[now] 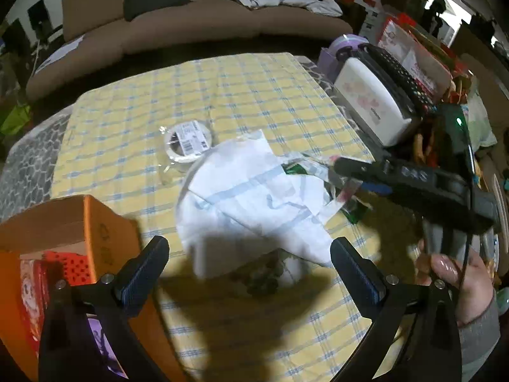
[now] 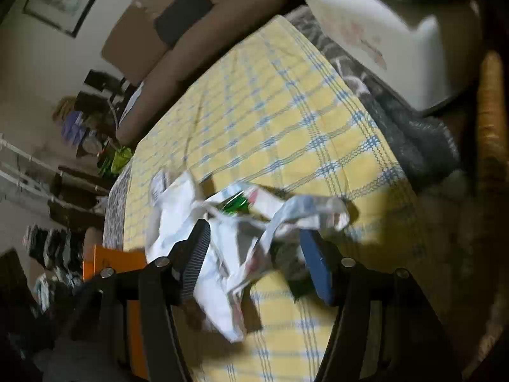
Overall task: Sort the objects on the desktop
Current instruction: 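Reach the right tool to the white plastic bag and grasp it, then lift the white plastic bag high off the table with the right tool, then grasp the white bag's handle with the left tool while the right tool holds the bag, then lower the white plastic bag toward the box with both tools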
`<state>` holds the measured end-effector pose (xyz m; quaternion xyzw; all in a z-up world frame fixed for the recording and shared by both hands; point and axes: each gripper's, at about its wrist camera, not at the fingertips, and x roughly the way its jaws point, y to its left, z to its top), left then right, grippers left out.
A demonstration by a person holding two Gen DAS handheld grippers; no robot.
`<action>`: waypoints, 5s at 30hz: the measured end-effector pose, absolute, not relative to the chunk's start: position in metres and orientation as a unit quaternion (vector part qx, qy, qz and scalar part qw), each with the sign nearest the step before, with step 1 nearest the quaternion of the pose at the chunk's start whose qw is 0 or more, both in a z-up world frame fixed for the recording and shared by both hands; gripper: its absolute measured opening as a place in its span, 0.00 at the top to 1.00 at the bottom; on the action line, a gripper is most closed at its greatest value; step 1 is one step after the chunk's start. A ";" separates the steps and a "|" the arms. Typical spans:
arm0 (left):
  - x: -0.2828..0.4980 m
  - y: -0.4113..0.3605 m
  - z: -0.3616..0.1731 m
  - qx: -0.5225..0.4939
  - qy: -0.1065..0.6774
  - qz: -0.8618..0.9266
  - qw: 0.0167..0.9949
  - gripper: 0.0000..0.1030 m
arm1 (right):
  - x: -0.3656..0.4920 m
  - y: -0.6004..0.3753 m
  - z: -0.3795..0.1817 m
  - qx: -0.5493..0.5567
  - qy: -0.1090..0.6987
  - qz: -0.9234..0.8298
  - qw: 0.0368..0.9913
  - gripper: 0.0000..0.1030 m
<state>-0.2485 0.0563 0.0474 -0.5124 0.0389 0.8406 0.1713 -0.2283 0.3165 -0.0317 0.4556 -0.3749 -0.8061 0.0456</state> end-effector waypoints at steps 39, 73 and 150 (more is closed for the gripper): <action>-0.082 -0.008 0.272 -0.379 0.054 0.894 0.232 0.02 | 0.048 0.101 0.399 0.270 -0.023 -0.867 0.417 0.96; 0.022 -0.003 0.290 -0.236 0.052 0.867 0.436 0.02 | 0.149 0.061 0.381 0.294 0.034 -0.812 0.502 0.96; -0.158 -0.228 0.379 -0.324 -0.047 0.918 0.224 0.99 | -0.101 -0.090 0.167 0.339 -0.134 -0.771 0.523 0.54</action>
